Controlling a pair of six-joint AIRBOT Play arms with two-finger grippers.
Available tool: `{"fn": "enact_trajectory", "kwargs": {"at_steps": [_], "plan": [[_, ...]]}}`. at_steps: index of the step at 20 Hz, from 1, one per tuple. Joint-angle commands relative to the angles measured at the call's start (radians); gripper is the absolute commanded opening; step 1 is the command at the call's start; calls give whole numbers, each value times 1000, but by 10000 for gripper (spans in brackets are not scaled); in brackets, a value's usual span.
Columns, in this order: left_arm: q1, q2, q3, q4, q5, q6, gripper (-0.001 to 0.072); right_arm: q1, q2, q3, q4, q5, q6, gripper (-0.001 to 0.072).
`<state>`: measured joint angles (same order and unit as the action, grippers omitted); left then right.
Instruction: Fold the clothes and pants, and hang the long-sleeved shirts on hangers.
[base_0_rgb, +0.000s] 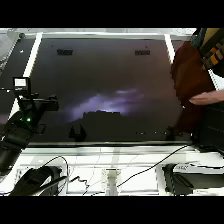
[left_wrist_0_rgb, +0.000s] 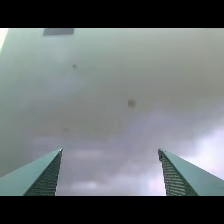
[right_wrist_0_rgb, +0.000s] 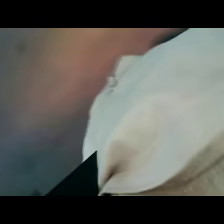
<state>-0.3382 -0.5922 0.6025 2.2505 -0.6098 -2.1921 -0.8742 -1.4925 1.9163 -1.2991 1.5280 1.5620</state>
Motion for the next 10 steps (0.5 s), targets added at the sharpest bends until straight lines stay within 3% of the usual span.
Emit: {"fn": "enact_trajectory", "kwargs": {"at_steps": [1, 4, 9, 10], "plan": [[3, 0, 1, 1, 0, 0, 696, -168, 10, 0, -113, 71, 81, 8], [3, 0, 0, 1, 0, 0, 696, -233, 8, -2, -272, 152, 147, 8], [3, 0, 0, 1, 0, 0, 696, -273, 6, -2, -284, 262, 192, 12], [3, 0, 0, 1, 0, 0, 696, -272, 6, -2, -281, 260, 192, 124]]}}
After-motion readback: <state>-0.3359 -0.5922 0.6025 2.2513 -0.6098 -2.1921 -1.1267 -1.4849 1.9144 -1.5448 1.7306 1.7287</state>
